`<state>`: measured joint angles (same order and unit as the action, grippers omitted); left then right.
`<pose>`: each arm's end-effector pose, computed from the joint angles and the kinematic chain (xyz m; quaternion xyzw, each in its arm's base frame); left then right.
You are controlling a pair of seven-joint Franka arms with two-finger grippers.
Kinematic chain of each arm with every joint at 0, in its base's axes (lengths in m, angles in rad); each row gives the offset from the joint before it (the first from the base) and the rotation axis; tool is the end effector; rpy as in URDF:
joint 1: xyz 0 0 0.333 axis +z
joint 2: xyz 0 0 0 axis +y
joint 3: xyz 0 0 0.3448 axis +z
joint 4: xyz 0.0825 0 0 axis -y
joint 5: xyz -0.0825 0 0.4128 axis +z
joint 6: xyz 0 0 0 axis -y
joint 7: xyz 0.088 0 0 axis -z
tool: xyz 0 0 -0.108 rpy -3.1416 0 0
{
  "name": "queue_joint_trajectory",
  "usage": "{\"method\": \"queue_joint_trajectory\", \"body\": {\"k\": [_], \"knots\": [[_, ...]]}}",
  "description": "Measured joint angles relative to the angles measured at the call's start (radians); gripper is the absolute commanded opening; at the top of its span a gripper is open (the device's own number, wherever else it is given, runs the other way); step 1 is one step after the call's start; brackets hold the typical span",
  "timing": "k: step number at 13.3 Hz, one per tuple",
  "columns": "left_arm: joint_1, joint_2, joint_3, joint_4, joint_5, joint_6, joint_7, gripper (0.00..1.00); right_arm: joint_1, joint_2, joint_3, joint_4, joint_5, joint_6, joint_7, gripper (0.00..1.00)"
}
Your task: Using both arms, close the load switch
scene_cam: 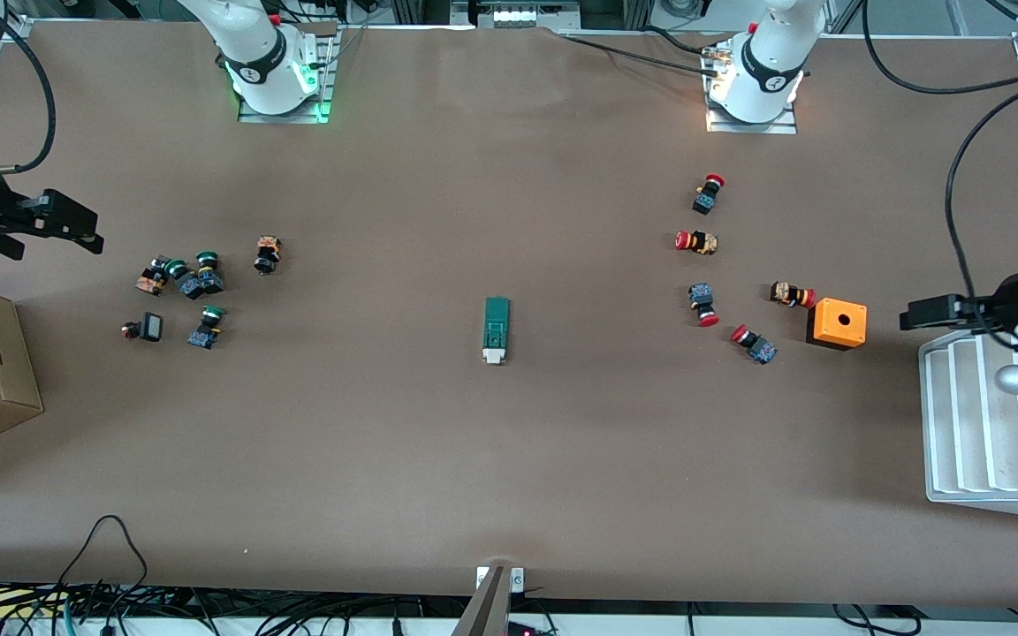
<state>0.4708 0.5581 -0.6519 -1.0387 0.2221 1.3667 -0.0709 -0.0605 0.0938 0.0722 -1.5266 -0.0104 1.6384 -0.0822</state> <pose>0.7136 0.0383 0.5783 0.9962 -0.0121 -0.0719 0.0471 0.6207 0.0040 0.6242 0.9988 0.0470 0.0091 0.0021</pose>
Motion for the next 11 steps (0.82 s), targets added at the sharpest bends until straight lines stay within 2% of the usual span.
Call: {"method": "queue_joint_trajectory", "body": {"k": [4,5,6,8,11], "knots": [[-0.349,-0.161,0.525,-0.048,-0.239,0.005,0.086,1.0,0.0,0.001,-0.001,0.001,0.001,0.0,0.0,1.0],[-0.434,-0.197,0.636,-0.079,-0.273,0.009,0.101,1.0,0.0,0.001,-0.001,0.001,0.001,0.0,0.0,1.0],[-0.498,-0.231,0.715,-0.115,-0.289,0.016,0.111,1.0,0.0,0.001,-0.001,0.002,0.001,0.0,-0.001,1.0],[-0.555,-0.3,0.782,-0.209,-0.293,0.069,0.119,1.0,0.0,0.001,-0.001,0.002,0.001,0.0,-0.001,1.0],[-0.565,-0.401,0.794,-0.396,-0.293,0.195,0.139,1.0,-0.003,0.001,-0.005,0.002,0.001,0.0,-0.001,1.0]]}}
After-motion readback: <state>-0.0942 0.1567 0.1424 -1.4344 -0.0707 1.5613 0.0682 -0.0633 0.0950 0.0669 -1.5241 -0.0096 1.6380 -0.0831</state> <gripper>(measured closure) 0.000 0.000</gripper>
